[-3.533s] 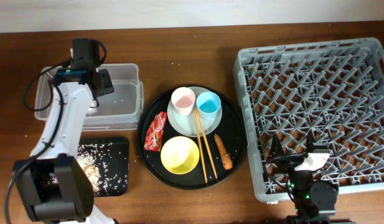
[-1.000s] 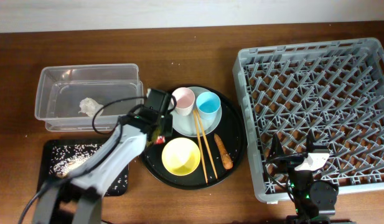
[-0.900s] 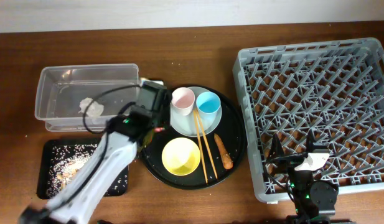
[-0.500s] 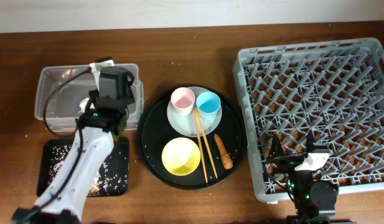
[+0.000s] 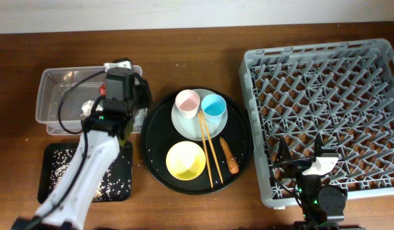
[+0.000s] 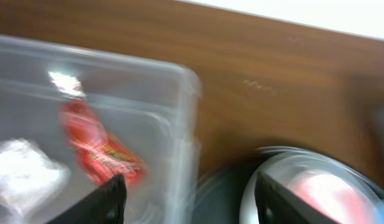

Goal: Sort waste into correct bins and load items into the dishwasher rack
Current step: 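Grasp the red wrapper with left gripper and drop it in bin, then reach the left gripper to the carrot and grasp it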

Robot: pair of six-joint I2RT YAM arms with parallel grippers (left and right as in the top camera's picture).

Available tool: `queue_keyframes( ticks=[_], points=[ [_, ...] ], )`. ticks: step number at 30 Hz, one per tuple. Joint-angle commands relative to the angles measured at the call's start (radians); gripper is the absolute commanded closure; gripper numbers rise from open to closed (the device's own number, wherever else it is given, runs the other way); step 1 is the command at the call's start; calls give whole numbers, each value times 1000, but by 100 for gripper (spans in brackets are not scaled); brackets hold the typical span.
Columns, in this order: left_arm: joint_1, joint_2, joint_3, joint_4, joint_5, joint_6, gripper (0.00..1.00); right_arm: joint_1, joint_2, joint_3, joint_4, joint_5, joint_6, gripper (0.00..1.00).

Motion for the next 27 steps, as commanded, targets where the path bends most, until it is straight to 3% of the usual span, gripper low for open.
queue_keyframes(
  ticks=[1,6,8,13,15,17,21,27],
  points=[
    [-108,-52,69,-144,233,-35,42,-8,-8,-7,-1,-2,4,2],
    [-307,-50,108,-257,317,-19,63,-8,-8,-7,-1,-2,4,2],
    [-407,-48,108,-245,317,90,66,-8,-8,-7,-1,-2,4,2],
    [-537,-8,221,-323,324,151,66,-8,-8,-7,-1,-2,4,2],
    [-570,89,352,-457,328,262,72,-8,-8,-7,-1,-2,4,2],
    [-608,232,492,-608,327,452,73,-8,-8,-7,-1,-2,4,2],
    [-617,405,571,-632,316,418,73,-8,-8,-7,-1,-2,4,1],
    [-618,508,570,-652,316,463,72,-8,-8,-7,-1,-2,4,2]
  ],
)
